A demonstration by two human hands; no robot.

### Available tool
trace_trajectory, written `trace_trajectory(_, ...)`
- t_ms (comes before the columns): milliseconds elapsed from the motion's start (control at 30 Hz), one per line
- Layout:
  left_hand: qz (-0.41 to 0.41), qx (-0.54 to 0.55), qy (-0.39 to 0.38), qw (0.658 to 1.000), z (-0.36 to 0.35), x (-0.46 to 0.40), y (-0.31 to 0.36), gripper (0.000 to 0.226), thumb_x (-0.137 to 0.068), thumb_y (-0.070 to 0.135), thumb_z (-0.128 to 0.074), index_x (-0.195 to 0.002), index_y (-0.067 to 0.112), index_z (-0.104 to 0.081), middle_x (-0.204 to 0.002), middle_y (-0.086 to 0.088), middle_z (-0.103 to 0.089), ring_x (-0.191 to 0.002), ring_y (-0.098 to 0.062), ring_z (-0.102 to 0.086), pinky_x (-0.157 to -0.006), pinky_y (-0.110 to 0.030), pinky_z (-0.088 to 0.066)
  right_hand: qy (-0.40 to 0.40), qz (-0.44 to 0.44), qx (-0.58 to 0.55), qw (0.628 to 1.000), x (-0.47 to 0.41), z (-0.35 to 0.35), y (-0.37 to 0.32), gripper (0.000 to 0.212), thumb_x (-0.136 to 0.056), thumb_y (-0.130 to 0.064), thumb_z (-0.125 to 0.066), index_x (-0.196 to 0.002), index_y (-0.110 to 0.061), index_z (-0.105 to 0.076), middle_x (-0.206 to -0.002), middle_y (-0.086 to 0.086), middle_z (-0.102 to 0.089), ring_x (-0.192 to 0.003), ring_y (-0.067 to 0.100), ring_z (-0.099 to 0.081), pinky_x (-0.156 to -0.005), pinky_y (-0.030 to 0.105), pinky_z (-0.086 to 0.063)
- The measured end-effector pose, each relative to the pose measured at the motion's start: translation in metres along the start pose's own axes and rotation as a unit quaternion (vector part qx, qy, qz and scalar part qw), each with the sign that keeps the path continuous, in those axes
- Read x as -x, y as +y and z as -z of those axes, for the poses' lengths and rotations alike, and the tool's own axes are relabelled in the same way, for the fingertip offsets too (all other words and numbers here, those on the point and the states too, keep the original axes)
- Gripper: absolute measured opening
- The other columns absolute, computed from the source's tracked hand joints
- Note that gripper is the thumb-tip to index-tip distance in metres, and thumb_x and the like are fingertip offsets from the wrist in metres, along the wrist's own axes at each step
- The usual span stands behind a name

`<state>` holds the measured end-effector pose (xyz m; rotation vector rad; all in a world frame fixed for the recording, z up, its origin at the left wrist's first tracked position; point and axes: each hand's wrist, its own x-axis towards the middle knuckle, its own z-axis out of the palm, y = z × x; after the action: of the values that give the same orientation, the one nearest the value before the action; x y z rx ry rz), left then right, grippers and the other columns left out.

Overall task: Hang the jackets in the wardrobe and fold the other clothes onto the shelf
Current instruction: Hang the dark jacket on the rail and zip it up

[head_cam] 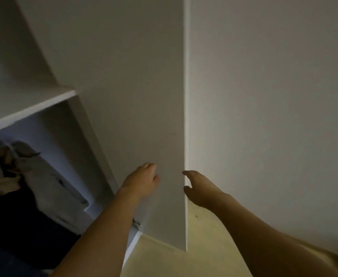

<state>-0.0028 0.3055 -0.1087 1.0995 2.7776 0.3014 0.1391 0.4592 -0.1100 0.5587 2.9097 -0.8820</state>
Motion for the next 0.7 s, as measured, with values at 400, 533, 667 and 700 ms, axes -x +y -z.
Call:
trace_trajectory(400,-0.205,0.028,-0.076,0.975,-0.129,0.033,0.359,0.049,-0.1,0.037,-0.035,-0.144,0.015,-0.034,-0.149,-0.004,-0.037,-0.132,-0.024,-0.039,-0.103,-0.038,-0.038,0.087,-0.244,-0.01,0.966,0.259,0.093,0.3,0.057,-0.096,-0.022,-0.045,-0.15,-0.015,-0.026,-0.156,0.003,-0.028,-0.14,0.022,-0.031,-0.113,0.033,-0.026)
trace_trajectory(533,-0.27,0.026,-0.105,0.957,-0.181,0.05,0.469,0.05,-0.1,0.035,-0.035,-0.144,0.012,-0.036,-0.148,-0.008,-0.038,-0.132,-0.027,-0.038,-0.106,-0.038,-0.036,0.125,-0.313,-0.033,0.941,0.344,0.106,0.375,0.057,-0.095,-0.018,-0.046,-0.149,-0.016,-0.028,-0.154,0.004,-0.03,-0.141,0.021,-0.03,-0.113,0.032,-0.026)
trace_trajectory(667,-0.316,0.016,-0.144,0.938,-0.228,0.096,0.575,0.051,-0.1,0.037,-0.036,-0.145,0.011,-0.035,-0.148,-0.009,-0.039,-0.133,-0.027,-0.038,-0.108,-0.04,-0.035,0.13,-0.354,-0.059,0.924,0.442,0.117,0.445,0.057,-0.093,-0.019,-0.045,-0.148,-0.015,-0.031,-0.153,0.005,-0.031,-0.139,0.022,-0.032,-0.11,0.03,-0.027)
trace_trajectory(700,-0.328,0.012,-0.148,0.933,-0.241,0.109,0.601,0.051,-0.1,0.037,-0.037,-0.145,0.011,-0.035,-0.148,-0.01,-0.039,-0.134,-0.027,-0.038,-0.109,-0.04,-0.035,0.131,-0.364,-0.068,0.92,0.467,0.119,0.462,0.057,-0.093,-0.019,-0.046,-0.148,-0.015,-0.03,-0.154,0.005,-0.03,-0.139,0.022,-0.032,-0.11,0.03,-0.028)
